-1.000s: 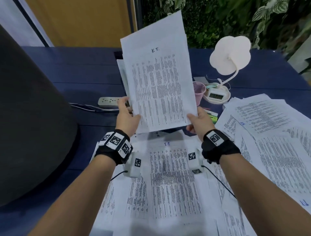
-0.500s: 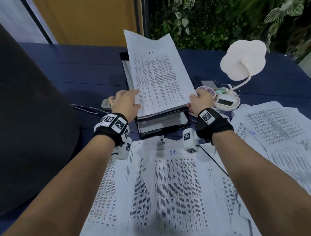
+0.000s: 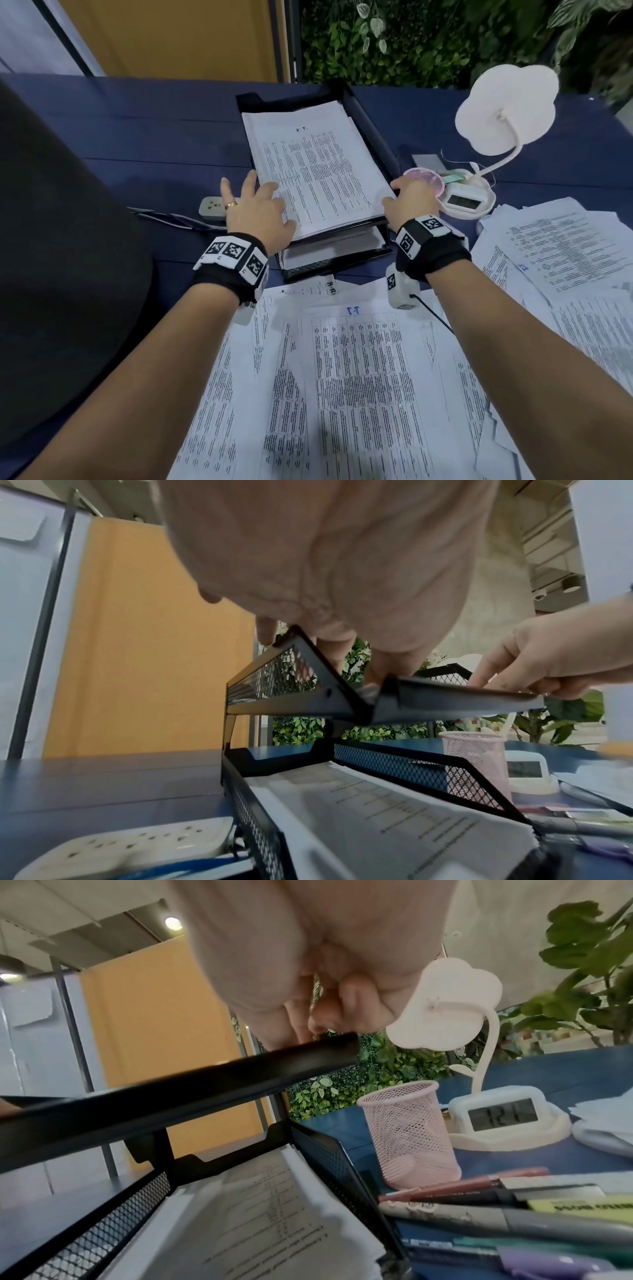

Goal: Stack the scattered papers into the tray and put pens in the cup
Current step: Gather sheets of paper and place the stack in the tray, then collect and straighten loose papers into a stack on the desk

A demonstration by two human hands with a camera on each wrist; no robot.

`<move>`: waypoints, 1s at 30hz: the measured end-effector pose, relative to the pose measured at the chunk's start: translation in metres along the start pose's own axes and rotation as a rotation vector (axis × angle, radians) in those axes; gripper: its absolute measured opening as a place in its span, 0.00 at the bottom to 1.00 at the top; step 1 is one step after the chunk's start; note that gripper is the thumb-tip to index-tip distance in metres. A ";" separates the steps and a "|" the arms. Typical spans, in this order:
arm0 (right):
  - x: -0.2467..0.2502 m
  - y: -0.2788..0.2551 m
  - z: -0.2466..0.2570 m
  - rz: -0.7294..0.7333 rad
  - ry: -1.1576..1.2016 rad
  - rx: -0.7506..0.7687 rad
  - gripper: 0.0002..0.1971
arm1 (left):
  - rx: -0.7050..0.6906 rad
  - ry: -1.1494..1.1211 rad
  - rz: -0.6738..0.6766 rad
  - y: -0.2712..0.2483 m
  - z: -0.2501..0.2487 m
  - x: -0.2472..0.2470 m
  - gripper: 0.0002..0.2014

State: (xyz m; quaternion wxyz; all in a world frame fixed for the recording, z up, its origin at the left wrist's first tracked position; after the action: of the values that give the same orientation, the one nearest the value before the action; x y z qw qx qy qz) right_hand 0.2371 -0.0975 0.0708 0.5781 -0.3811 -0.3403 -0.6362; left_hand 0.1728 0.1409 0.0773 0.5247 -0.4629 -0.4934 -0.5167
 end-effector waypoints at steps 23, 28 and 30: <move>-0.074 -0.161 -0.139 0.435 -0.150 -0.186 0.23 | 0.102 -0.678 0.061 -0.131 -0.025 -0.087 0.27; -0.073 -0.175 -0.135 0.497 -0.323 -0.056 0.27 | 0.148 -0.577 0.334 -0.141 -0.036 -0.122 0.31; -0.071 -0.176 -0.135 0.506 -0.312 -0.056 0.28 | 0.121 -0.541 0.383 -0.139 -0.042 -0.130 0.34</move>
State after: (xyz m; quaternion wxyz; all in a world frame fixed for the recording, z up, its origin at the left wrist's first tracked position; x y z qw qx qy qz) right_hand 0.0526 -0.1636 -0.0549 0.6482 -0.5627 -0.3017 -0.4149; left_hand 0.0381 0.1053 -0.0589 0.4886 -0.6356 -0.5489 -0.2369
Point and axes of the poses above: each hand's wrist, its own y-axis towards the middle knuckle, its own x-axis out of the back of the hand, z = x × y, the point moved 5 cm from there along y, towards the middle knuckle
